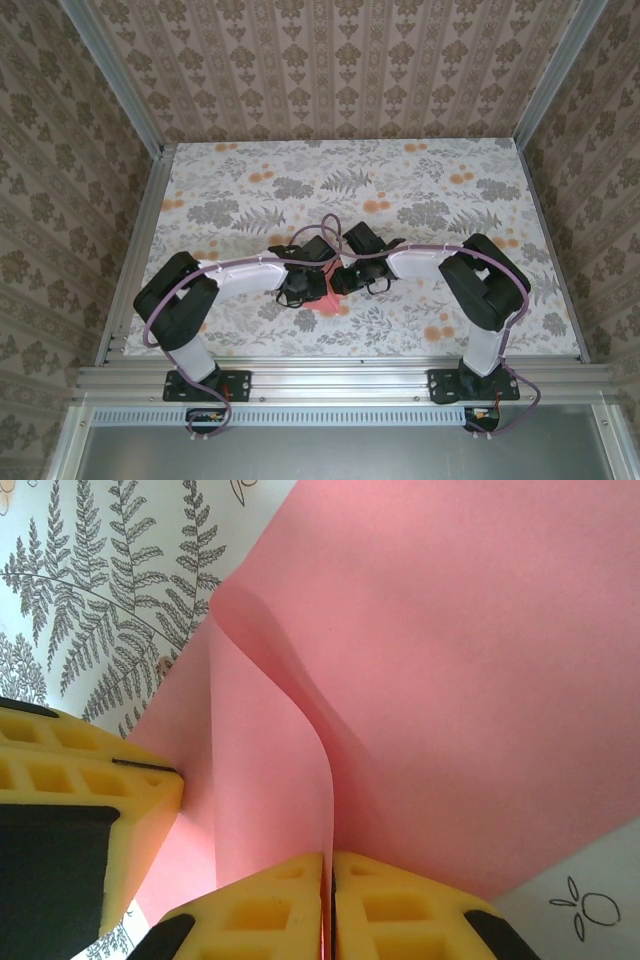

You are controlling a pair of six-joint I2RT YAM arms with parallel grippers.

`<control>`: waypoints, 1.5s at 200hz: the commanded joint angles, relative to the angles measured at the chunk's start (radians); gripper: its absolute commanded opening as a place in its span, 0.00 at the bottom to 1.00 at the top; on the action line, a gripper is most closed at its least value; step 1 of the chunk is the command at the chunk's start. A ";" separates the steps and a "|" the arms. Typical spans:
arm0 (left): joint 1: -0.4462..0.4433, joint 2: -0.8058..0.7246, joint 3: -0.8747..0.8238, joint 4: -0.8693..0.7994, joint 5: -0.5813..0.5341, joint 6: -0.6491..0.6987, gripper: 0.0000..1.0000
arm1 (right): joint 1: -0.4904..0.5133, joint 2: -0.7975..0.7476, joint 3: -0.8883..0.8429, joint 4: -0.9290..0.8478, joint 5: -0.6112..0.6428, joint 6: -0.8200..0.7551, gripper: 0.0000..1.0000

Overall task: Fold a paper plane with a square sheet of paper (pick it up from the middle)
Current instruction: Fold the triangle a second time at the center of the table.

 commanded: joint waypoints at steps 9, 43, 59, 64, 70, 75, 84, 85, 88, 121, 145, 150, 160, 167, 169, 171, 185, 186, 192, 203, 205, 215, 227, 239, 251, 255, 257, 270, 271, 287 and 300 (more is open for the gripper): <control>-0.009 0.018 -0.012 -0.053 -0.018 0.013 0.03 | -0.005 0.029 -0.009 -0.037 0.029 -0.002 0.11; -0.010 0.012 0.007 -0.077 -0.025 0.020 0.03 | -0.005 0.031 -0.018 -0.053 0.065 0.000 0.11; -0.010 0.005 0.016 -0.093 -0.028 0.023 0.04 | -0.005 0.028 -0.025 -0.053 0.071 0.006 0.11; -0.010 -0.001 0.016 -0.092 -0.028 0.020 0.04 | -0.005 0.027 -0.026 -0.052 0.071 0.007 0.11; -0.009 -0.010 0.015 -0.093 -0.029 0.017 0.05 | -0.005 0.026 -0.029 -0.050 0.074 0.008 0.11; -0.009 -0.018 0.015 -0.093 -0.029 0.016 0.05 | -0.005 0.025 -0.030 -0.050 0.076 0.007 0.11; -0.009 -0.032 0.017 -0.091 -0.032 0.015 0.06 | -0.005 0.022 -0.033 -0.048 0.076 0.009 0.11; -0.008 -0.034 0.016 -0.091 -0.032 0.015 0.06 | -0.005 0.022 -0.034 -0.048 0.076 0.009 0.11; -0.008 -0.038 0.019 -0.092 -0.032 0.014 0.07 | -0.005 0.021 -0.034 -0.049 0.076 0.010 0.11; -0.002 -0.115 0.019 -0.101 -0.055 0.005 0.08 | -0.005 0.018 -0.049 -0.036 0.075 0.025 0.11; 0.006 -0.196 -0.030 -0.037 -0.045 -0.027 0.08 | -0.005 0.024 -0.055 -0.027 0.068 0.036 0.11; 0.011 -0.210 -0.041 -0.019 -0.036 -0.030 0.08 | -0.006 0.023 -0.055 -0.026 0.068 0.036 0.11; 0.023 -0.228 -0.054 0.016 -0.016 -0.031 0.08 | -0.006 0.027 -0.052 -0.028 0.065 0.037 0.11; 0.033 -0.235 -0.060 0.033 0.000 -0.031 0.07 | -0.005 0.027 -0.052 -0.029 0.066 0.037 0.11; 0.036 -0.235 -0.062 0.038 0.004 -0.031 0.07 | -0.005 0.027 -0.053 -0.027 0.066 0.038 0.11; 0.039 -0.236 -0.063 0.043 0.008 -0.031 0.07 | -0.005 0.027 -0.052 -0.025 0.067 0.038 0.11; 0.059 -0.235 -0.068 0.077 0.039 -0.027 0.07 | -0.005 0.032 -0.047 -0.027 0.064 0.038 0.11; 0.060 -0.235 -0.068 0.078 0.042 -0.026 0.07 | -0.005 0.033 -0.046 -0.027 0.065 0.037 0.11; 0.065 -0.234 -0.070 0.089 0.050 -0.026 0.06 | -0.005 0.034 -0.042 -0.028 0.064 0.036 0.11; 0.072 -0.232 -0.070 0.098 0.056 -0.033 0.06 | -0.005 0.035 -0.035 -0.034 0.062 0.035 0.11; 0.073 -0.229 -0.071 0.100 0.057 -0.035 0.07 | -0.005 0.036 -0.034 -0.036 0.061 0.034 0.11; 0.078 -0.220 -0.073 0.115 0.070 -0.039 0.07 | -0.005 0.037 -0.033 -0.037 0.061 0.032 0.11; 0.081 -0.208 -0.073 0.126 0.083 -0.046 0.06 | -0.005 0.037 -0.033 -0.034 0.058 0.033 0.11; 0.082 -0.191 -0.069 0.135 0.089 -0.052 0.06 | -0.005 0.039 -0.031 -0.029 0.052 0.035 0.11; 0.083 -0.176 -0.065 0.144 0.093 -0.062 0.06 | -0.006 0.044 -0.029 -0.029 0.048 0.038 0.11; 0.082 -0.172 -0.065 0.151 0.095 -0.067 0.06 | -0.005 0.043 -0.028 -0.029 0.048 0.039 0.11; 0.082 -0.168 -0.065 0.154 0.095 -0.070 0.06 | -0.005 0.044 -0.028 -0.028 0.047 0.040 0.11; 0.087 -0.155 -0.069 0.170 0.100 -0.087 0.05 | -0.005 0.044 -0.028 -0.024 0.044 0.044 0.11; 0.087 -0.153 -0.069 0.172 0.100 -0.090 0.05 | -0.005 0.044 -0.028 -0.024 0.044 0.044 0.11; 0.098 -0.139 -0.081 0.195 0.111 -0.110 0.05 | -0.006 0.041 -0.032 -0.017 0.038 0.052 0.11; 0.107 -0.135 -0.096 0.221 0.121 -0.126 0.05 | -0.005 0.036 -0.035 -0.008 0.023 0.059 0.11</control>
